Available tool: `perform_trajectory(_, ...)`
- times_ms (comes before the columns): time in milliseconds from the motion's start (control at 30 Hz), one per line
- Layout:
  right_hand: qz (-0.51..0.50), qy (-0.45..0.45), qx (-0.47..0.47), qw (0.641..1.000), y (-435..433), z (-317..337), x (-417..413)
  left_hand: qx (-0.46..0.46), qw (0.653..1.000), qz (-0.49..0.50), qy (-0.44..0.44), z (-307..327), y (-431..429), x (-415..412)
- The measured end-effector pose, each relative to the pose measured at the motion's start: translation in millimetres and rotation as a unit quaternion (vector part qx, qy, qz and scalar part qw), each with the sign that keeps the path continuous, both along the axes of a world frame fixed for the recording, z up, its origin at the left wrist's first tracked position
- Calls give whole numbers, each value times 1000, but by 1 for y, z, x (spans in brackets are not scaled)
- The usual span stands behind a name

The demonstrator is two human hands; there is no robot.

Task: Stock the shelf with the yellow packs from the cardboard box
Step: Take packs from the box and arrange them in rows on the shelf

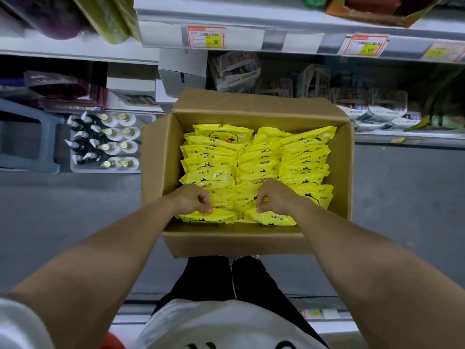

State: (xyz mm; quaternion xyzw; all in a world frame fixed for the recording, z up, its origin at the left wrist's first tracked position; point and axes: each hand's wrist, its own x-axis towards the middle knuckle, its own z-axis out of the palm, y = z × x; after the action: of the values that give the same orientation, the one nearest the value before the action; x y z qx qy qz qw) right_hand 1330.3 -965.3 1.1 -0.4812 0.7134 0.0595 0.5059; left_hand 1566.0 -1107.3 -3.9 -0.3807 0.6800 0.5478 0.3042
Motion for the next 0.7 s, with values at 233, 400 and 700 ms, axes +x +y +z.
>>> perform_trajectory(233, -43, -100, 95, 989, -49, 28, -29, -63, 990, 124, 15, 4, -20, -6)
perform_trajectory(400, -217, 5, -31, 976, -69, 28, -43, -87, 986, 135, -39, 3, -24, -14)
perform_trajectory(700, -65, 77, 68, 993, -40, 19, -24, -88, 991, 63, -80, 6, -15, -11)
